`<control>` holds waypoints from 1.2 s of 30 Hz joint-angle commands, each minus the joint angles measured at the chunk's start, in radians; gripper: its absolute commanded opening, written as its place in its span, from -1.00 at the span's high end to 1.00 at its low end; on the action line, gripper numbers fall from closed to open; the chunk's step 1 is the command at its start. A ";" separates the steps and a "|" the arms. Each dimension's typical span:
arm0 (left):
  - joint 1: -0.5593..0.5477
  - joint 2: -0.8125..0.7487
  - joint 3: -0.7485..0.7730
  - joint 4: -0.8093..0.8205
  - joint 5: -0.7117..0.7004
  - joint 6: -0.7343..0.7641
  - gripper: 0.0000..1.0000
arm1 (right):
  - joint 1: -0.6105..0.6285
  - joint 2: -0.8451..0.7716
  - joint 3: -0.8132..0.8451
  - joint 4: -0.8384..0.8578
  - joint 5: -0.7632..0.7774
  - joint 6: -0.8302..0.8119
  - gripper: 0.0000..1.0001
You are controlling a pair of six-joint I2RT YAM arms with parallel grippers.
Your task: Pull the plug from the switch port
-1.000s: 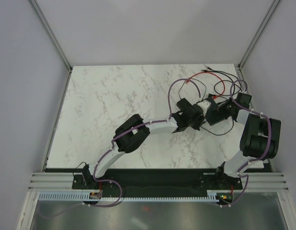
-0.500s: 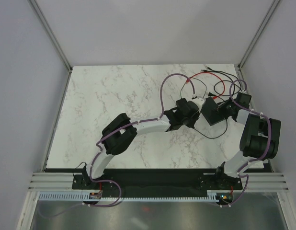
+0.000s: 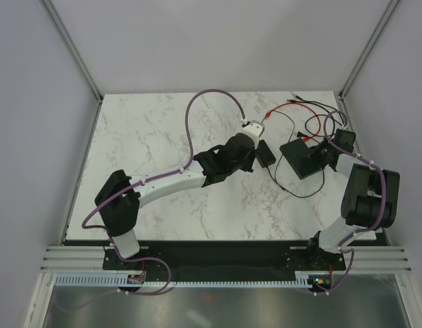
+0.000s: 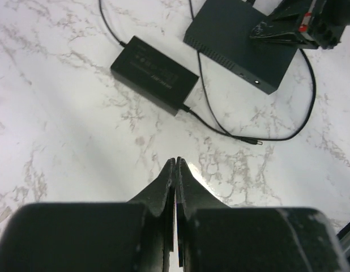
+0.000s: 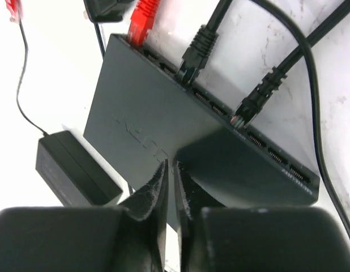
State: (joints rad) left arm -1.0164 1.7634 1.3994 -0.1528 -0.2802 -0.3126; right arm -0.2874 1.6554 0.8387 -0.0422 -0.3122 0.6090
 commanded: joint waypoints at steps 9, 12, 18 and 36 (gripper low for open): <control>0.062 -0.177 -0.145 -0.016 -0.048 0.006 0.95 | 0.283 -0.094 0.126 -0.275 0.144 -0.215 -0.18; 0.068 -0.234 -0.200 -0.016 -0.048 0.006 0.95 | 0.350 -0.016 0.236 -0.329 0.128 -0.323 -0.32; 0.068 -0.390 -0.298 -0.088 0.108 -0.217 0.28 | 0.422 0.141 0.408 -0.413 0.191 -0.482 -0.96; 0.070 -0.697 -0.468 -0.175 0.098 -0.287 0.23 | 0.605 0.323 0.568 -0.466 0.346 -0.532 -0.70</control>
State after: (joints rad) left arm -0.9474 1.1095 0.9417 -0.3092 -0.1726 -0.5610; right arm 0.3038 1.9514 1.3663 -0.4793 -0.0280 0.0734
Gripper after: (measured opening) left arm 0.385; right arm 0.874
